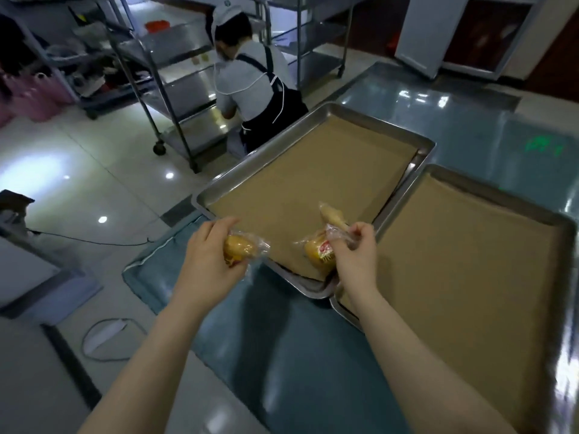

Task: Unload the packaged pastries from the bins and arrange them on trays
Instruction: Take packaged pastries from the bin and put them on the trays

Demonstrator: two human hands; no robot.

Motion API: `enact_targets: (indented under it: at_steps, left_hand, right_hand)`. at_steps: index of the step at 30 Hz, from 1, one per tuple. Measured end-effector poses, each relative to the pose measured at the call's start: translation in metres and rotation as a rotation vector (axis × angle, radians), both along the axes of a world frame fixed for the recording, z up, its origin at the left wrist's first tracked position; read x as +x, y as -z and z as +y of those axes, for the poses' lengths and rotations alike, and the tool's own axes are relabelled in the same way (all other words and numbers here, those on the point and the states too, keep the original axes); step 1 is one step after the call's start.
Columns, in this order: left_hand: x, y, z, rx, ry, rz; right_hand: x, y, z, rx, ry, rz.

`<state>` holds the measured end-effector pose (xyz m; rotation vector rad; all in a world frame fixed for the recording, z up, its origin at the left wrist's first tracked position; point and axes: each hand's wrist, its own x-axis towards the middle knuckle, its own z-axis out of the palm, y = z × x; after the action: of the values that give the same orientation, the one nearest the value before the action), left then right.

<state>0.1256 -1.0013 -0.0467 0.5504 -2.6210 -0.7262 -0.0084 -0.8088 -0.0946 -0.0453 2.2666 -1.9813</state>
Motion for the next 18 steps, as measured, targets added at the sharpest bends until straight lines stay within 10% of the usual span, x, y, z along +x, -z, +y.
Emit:
enact_targets:
  at_steps: [8,18]
  left_hand:
    - [-0.067,0.034,-0.057,0.141,0.107,-0.041]
    - [-0.126,0.068,-0.089,0.192,0.457,-0.351]
  right_hand:
    - [-0.013,0.042,-0.053,0.776,-0.207,0.279]
    - [0.004,0.024,-0.066,1.095,-0.275,-0.094]
